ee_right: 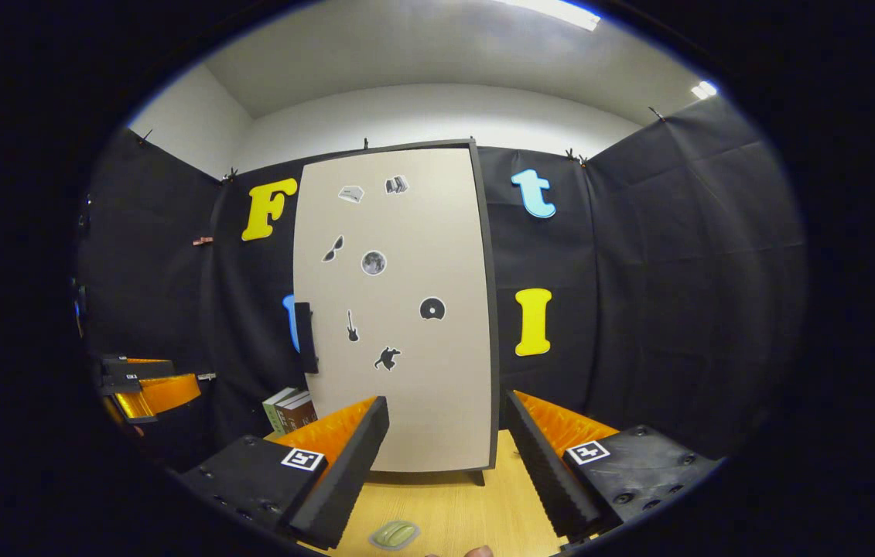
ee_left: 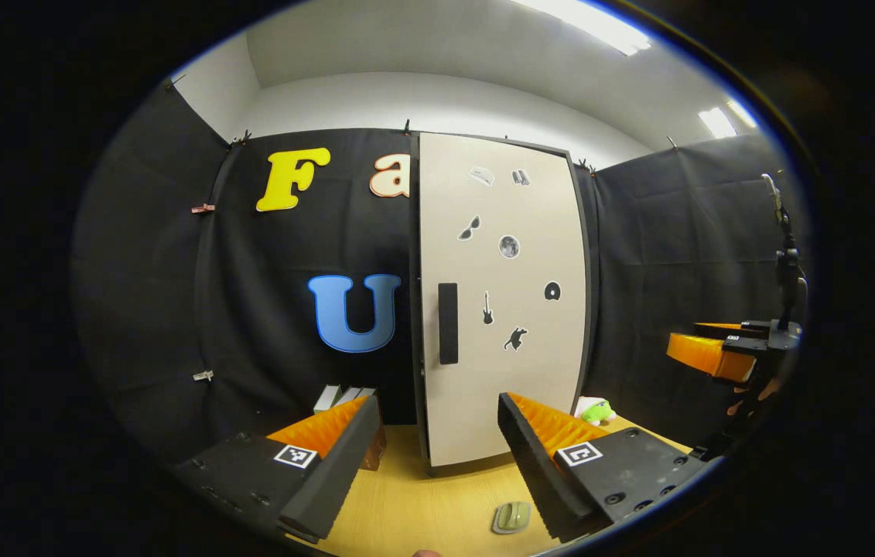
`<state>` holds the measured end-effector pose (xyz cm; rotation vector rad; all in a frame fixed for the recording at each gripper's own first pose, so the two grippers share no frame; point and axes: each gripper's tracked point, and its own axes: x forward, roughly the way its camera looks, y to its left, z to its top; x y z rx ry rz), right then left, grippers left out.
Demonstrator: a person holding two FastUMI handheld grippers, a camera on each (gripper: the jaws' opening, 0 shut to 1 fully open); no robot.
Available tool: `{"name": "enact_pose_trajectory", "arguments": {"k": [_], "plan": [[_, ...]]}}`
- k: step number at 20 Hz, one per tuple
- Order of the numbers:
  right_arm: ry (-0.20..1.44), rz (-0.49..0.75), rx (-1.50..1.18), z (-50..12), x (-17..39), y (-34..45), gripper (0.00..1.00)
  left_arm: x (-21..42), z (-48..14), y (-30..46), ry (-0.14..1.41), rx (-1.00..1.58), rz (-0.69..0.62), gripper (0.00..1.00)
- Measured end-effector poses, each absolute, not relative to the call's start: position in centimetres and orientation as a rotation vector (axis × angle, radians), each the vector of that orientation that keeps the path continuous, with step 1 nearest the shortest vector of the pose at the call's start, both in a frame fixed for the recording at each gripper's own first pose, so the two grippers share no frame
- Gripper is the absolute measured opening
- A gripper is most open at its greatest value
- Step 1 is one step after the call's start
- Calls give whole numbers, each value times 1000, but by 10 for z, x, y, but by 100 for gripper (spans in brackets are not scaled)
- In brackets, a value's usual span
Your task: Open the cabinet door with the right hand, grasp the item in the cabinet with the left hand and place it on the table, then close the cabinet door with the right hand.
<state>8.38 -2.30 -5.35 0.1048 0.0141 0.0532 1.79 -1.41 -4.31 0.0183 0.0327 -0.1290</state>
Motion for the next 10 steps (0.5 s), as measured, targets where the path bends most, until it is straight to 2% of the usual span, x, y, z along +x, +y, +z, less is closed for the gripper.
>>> {"name": "enact_pose_trajectory", "arguments": {"k": [10], "plan": [[2,39,100,-52,84,-36,97,24,-37,-22,16,38,-127,97]]}}
